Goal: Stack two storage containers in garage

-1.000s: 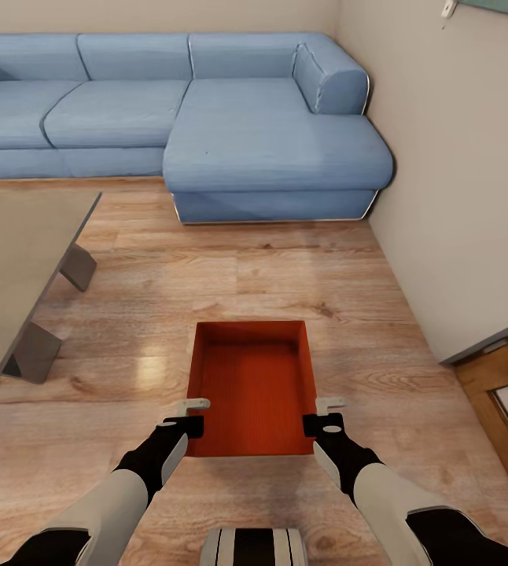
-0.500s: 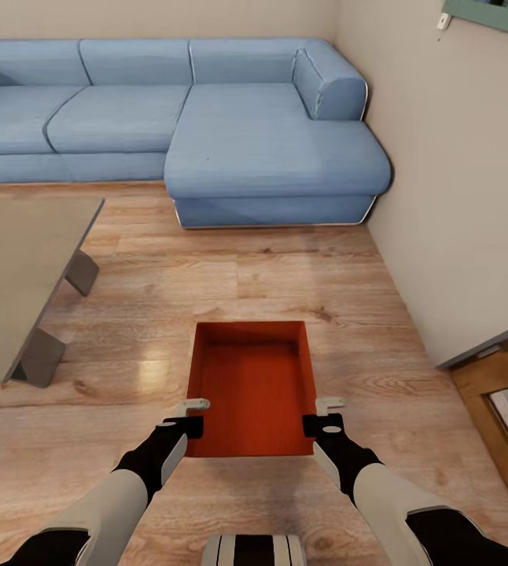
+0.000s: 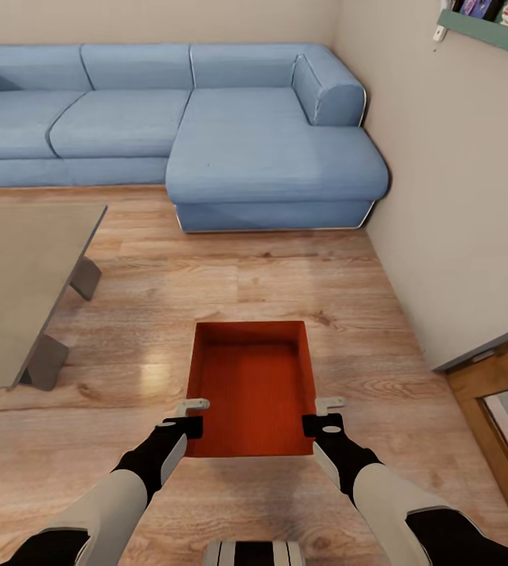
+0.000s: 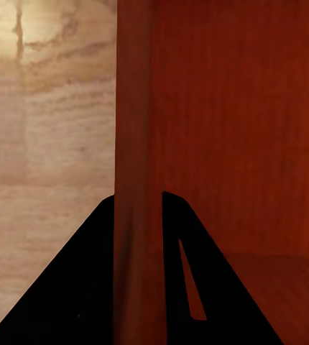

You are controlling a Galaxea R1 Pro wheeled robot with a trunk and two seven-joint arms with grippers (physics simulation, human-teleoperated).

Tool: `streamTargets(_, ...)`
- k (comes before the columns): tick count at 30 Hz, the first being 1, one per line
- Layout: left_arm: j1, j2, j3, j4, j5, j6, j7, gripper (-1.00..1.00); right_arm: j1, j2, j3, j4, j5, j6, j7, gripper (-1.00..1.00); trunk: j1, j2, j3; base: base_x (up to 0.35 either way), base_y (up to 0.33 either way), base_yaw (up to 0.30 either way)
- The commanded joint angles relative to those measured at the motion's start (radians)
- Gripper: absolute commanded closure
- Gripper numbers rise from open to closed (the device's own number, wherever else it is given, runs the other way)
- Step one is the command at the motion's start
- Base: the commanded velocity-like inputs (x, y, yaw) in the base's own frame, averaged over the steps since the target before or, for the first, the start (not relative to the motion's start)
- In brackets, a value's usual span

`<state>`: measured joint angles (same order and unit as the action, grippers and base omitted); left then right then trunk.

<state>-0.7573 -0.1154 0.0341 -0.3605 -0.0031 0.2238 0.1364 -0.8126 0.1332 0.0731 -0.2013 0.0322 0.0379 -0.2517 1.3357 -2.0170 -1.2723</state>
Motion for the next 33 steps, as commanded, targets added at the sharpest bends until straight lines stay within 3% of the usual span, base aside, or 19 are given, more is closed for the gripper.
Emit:
streamTargets(1, 0.000, 0.000, -0.005, -0.005, 0.009, 0.005, 0.003, 1.00, 0.000, -0.003, 0.017, 0.003, -0.008, 0.004, -0.004, 1.00, -0.004, 0.007, 0.003, 0.000, 0.000, 0.000)
streamTargets(33, 0.000, 0.001, -0.004, -0.012, 0.008, 0.003, 0.003, 1.00, 0.000, -0.006, 0.019, -0.014, -0.008, 0.016, -0.001, 1.00, -0.127, 0.231, 0.103, 0.000, 0.000, 0.000)
